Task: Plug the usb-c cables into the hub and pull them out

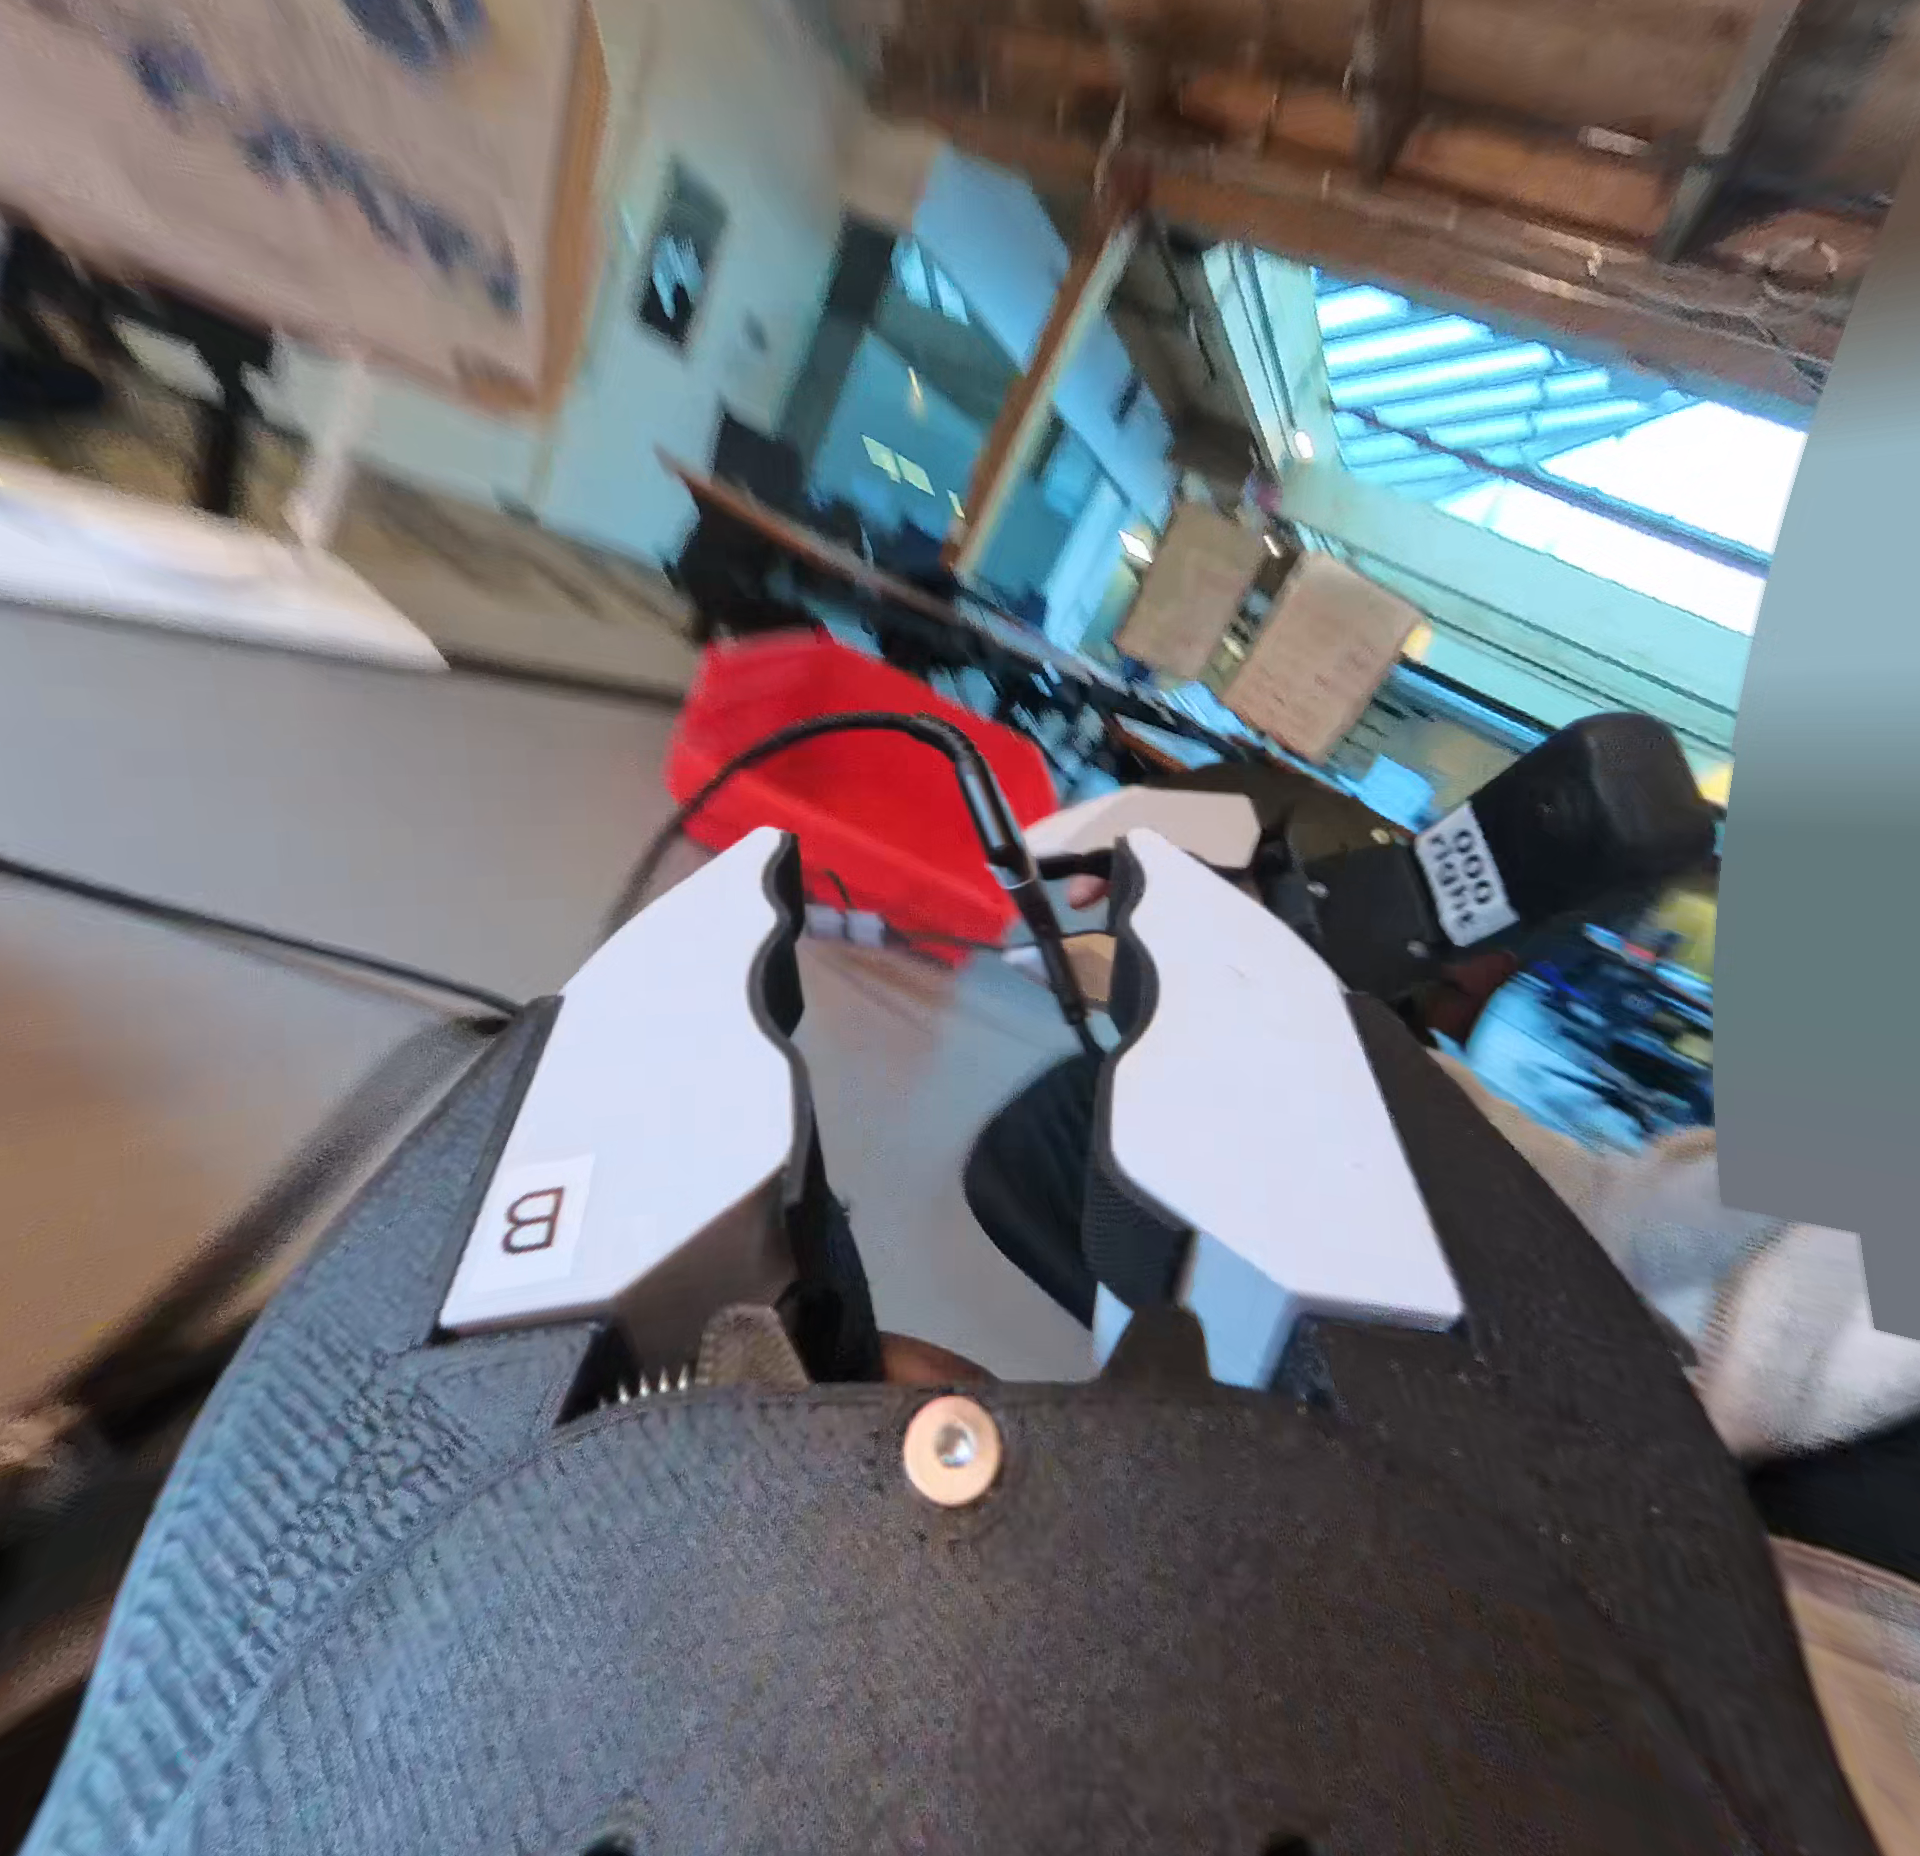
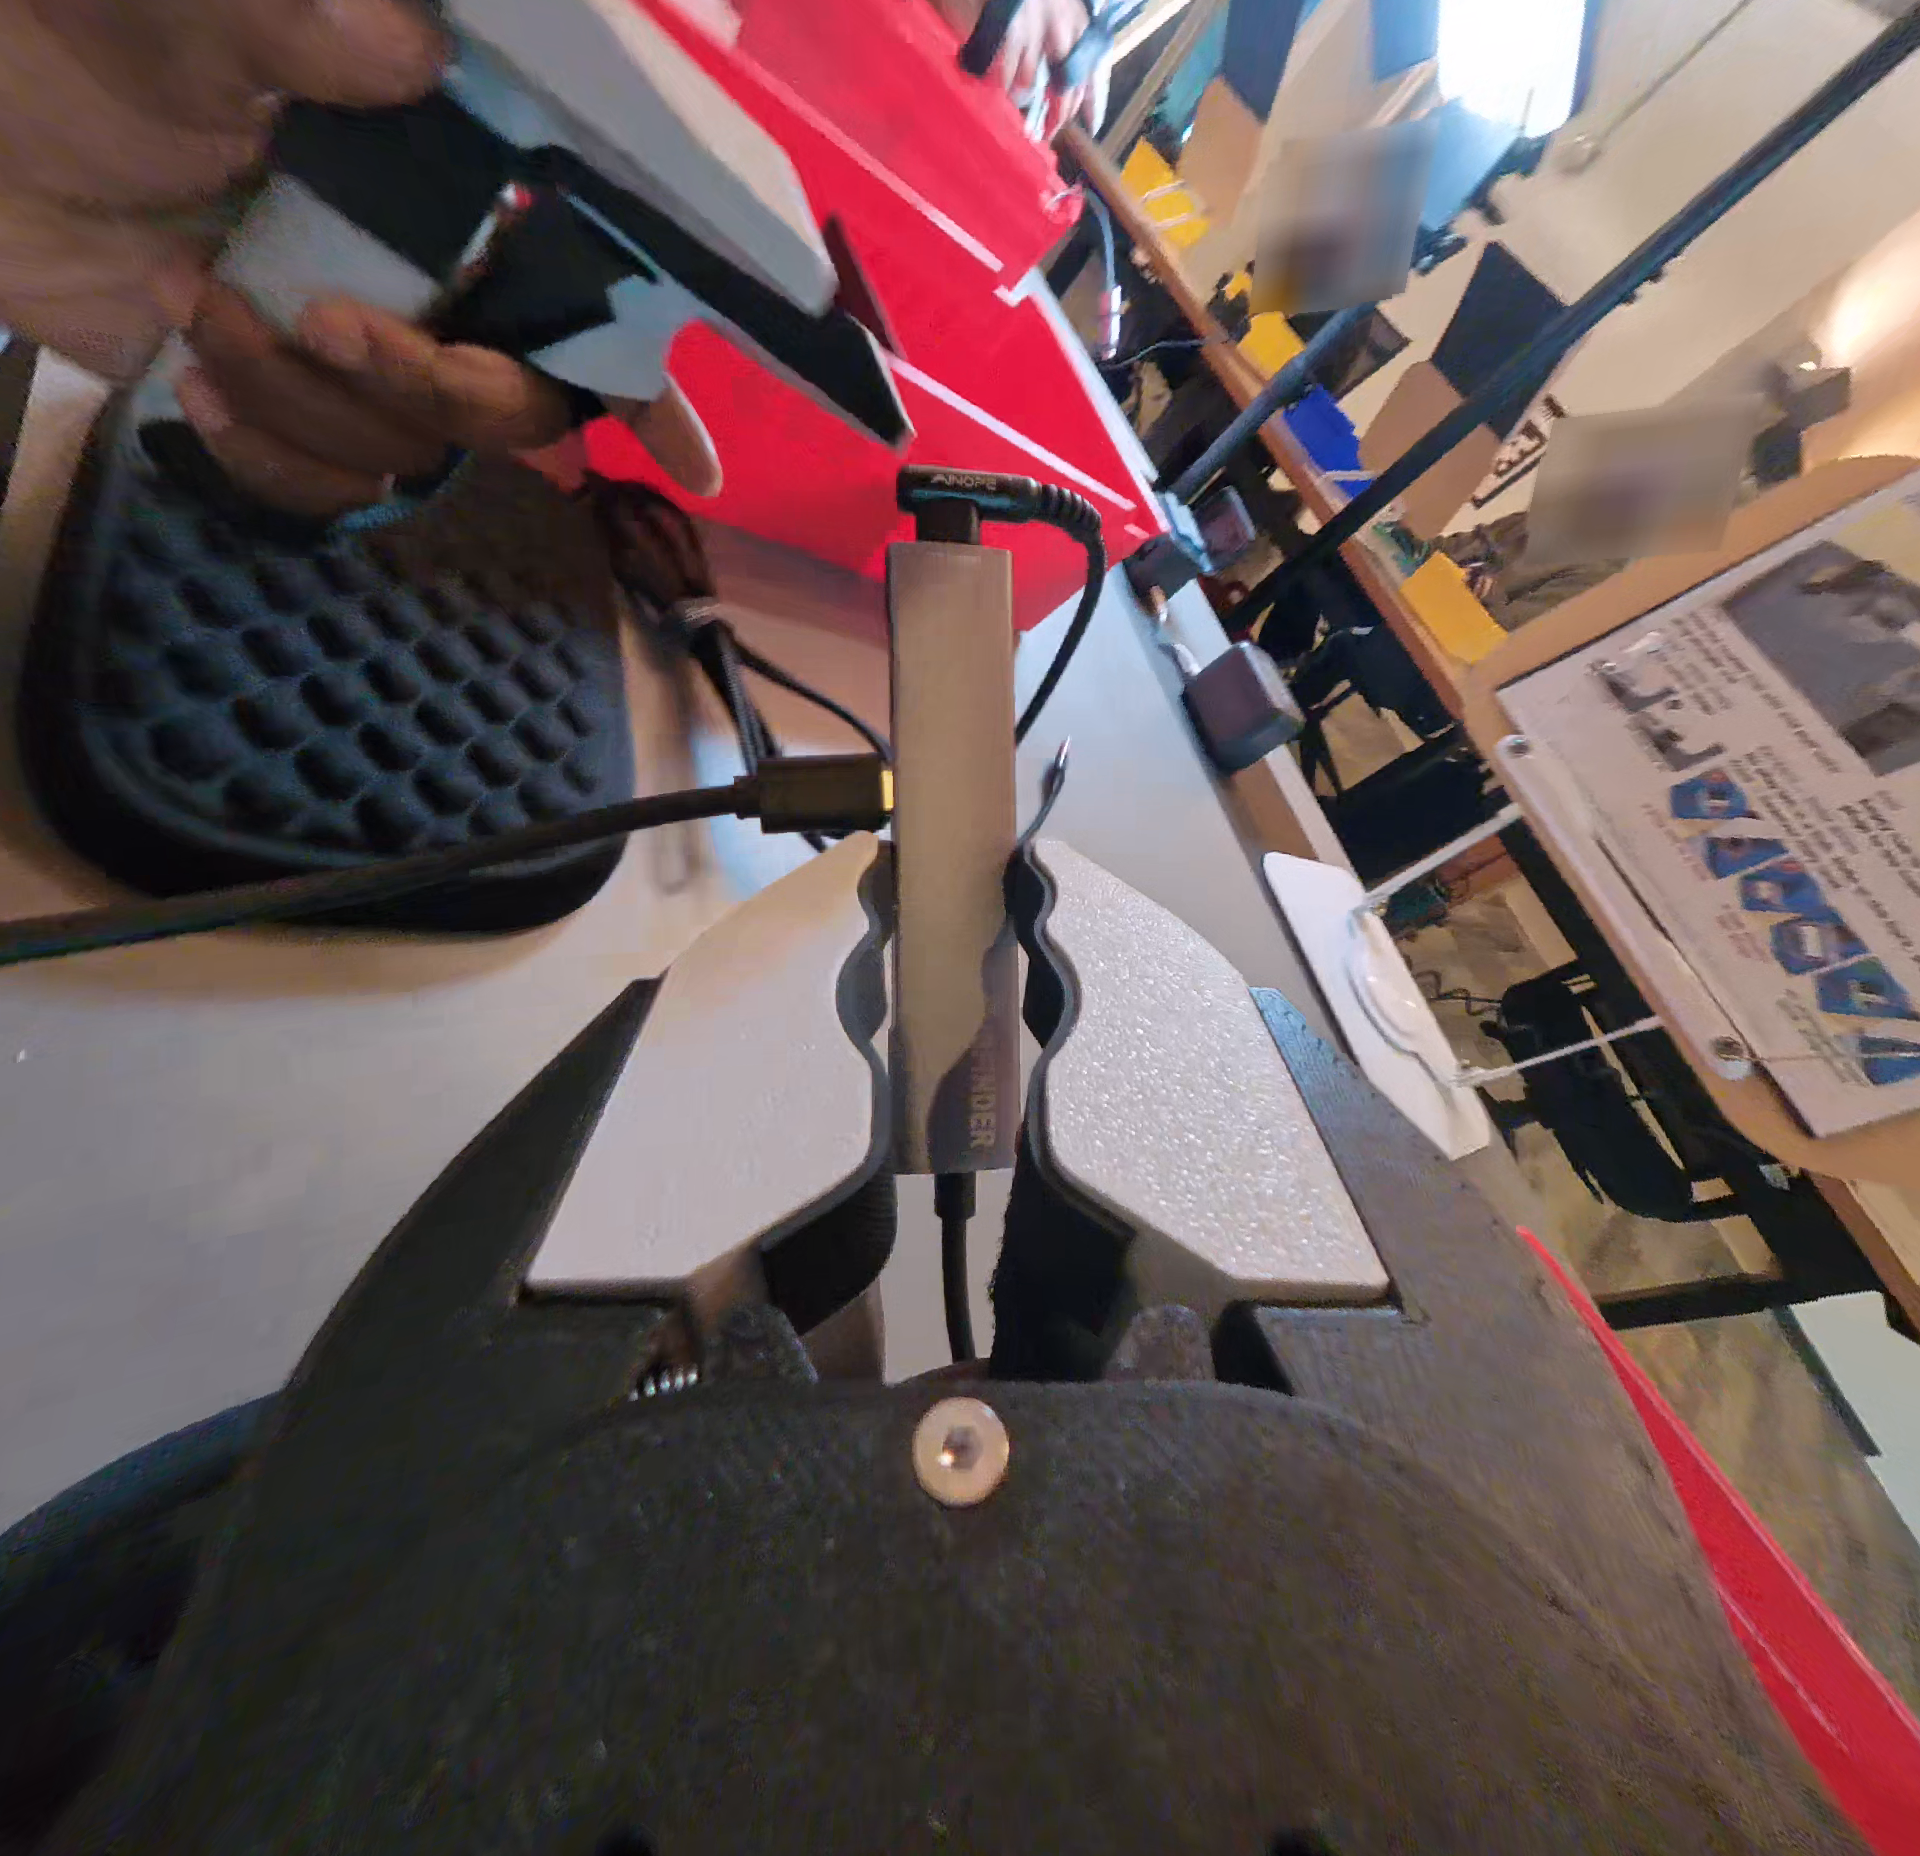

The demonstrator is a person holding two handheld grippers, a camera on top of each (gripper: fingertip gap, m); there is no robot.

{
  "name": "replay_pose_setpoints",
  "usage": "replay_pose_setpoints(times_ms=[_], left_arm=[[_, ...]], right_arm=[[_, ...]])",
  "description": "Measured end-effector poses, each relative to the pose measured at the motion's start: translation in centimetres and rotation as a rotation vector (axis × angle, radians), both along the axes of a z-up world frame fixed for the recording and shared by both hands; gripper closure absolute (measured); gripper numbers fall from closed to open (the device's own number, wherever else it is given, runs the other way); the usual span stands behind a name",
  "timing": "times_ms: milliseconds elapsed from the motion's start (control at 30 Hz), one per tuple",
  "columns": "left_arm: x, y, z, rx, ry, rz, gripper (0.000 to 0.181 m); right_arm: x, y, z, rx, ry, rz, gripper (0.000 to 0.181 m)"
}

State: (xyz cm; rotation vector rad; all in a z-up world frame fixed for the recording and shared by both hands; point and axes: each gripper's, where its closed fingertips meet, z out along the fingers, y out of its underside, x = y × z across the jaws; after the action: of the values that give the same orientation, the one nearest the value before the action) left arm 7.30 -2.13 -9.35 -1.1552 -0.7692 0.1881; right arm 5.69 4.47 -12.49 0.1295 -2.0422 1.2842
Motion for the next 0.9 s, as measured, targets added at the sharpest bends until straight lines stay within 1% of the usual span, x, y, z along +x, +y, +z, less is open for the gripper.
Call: replay_pose_setpoints(times_ms=[100, 167, 233, 300, 400, 467, 600, 700, 800, 900], left_arm=[[0.6, -2.8, 2.4, 0.025, 0.256, 0.229, 0.124], [1.3, -4.1, 3.2, 0.022, 0.406, 0.365, 0.124], [2.0, -4.9, 3.5, 0.025, 0.511, 0.448, 0.124], [2.1, -4.6, 3.0, 0.023, 0.534, 0.440, 0.124], [1.3, -4.6, 1.5, 0.027, 0.501, 0.443, 0.124], [1.2, -5.2, 1.6, 0.083, 0.481, 0.438, 0.124], [0.3, -6.6, 1.1, 0.191, 0.389, 0.420, 0.127], [0.2, -6.8, 1.1, 0.206, 0.385, 0.425, 0.128], [0.4, -6.3, 1.1, 0.170, 0.408, 0.421, 0.128], [0.4, -6.0, 1.0, 0.150, 0.414, 0.422, 0.129]], right_arm=[[-1.3, 0.9, 2.9, -0.080, 0.004, -0.033, 0.160], [-2.3, 1.4, 5.4, -0.144, 0.020, -0.058, 0.159], [-3.4, 2.0, 8.2, -0.203, 0.044, -0.094, 0.160], [-4.6, 2.7, 11.1, -0.240, 0.081, -0.138, 0.159], [-6.2, 4.0, 15.5, -0.278, 0.163, -0.205, 0.160], [-7.4, 5.3, 18.2, -0.301, 0.175, -0.258, 0.160], [-10.0, 9.5, 23.2, -0.372, 0.249, -0.392, 0.160], [-11.1, 13.3, 26.6, -0.469, 0.272, -0.465, 0.160], [-12.0, 17.3, 29.2, -0.513, 0.320, -0.575, 0.160], [-12.6, 20.2, 30.4, -0.497, 0.369, -0.674, 0.160]])
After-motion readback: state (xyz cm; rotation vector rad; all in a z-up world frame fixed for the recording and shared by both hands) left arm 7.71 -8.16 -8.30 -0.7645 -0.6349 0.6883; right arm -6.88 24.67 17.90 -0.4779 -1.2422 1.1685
